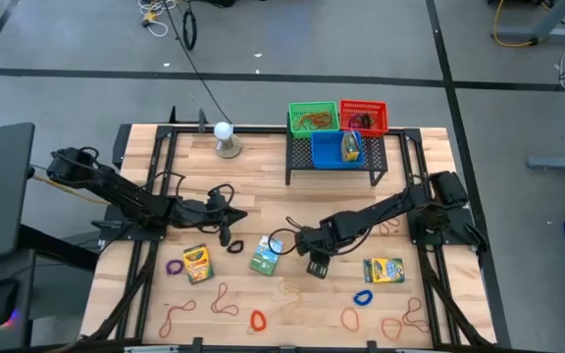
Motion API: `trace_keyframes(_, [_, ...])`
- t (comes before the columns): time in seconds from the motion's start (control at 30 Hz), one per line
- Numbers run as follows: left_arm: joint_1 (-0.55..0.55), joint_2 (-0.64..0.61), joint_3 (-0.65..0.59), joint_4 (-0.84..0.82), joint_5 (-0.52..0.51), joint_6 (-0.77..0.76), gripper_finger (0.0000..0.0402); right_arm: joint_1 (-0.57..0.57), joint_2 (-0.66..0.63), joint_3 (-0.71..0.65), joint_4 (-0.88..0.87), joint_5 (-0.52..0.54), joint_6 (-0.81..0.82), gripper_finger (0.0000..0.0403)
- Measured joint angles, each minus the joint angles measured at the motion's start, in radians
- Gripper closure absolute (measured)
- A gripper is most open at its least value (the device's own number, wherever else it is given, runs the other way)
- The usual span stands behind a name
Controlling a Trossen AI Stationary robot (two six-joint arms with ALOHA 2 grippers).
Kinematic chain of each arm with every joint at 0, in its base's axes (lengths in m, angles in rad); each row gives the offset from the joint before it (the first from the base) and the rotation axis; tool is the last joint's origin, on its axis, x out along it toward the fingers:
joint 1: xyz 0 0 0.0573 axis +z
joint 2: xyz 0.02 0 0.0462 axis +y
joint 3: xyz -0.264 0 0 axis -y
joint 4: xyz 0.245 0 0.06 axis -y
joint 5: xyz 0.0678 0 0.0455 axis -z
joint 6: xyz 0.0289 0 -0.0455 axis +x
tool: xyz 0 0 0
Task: Pick & Place Office Desk Supplies
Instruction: Put the green spiral keychain into the red bin
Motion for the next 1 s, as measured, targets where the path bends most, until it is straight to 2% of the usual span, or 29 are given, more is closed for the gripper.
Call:
trace_keyframes(0.17, [0.000,0.000,0.000,-0.002,0.000,-0.005,0.0394,0.007,0.034,0.001,0.037,-0.029,-0.022,0.0293])
trace_keyframes(0.47, [0.000,0.000,0.000,0.002,0.000,-0.005,0.0394,0.023,0.044,0.002,0.042,-0.001,-0.032,0.0290])
trace_keyframes(0.8, [-0.001,0.000,0.000,0.006,0.010,-0.026,0.0394,0.014,0.038,0.000,0.062,-0.019,0.063,0.0386])
trace_keyframes(1.0, [-0.001,0.000,0.000,0.010,0.008,-0.035,0.0394,0.010,-0.038,0.000,0.075,-0.009,0.157,0.0387])
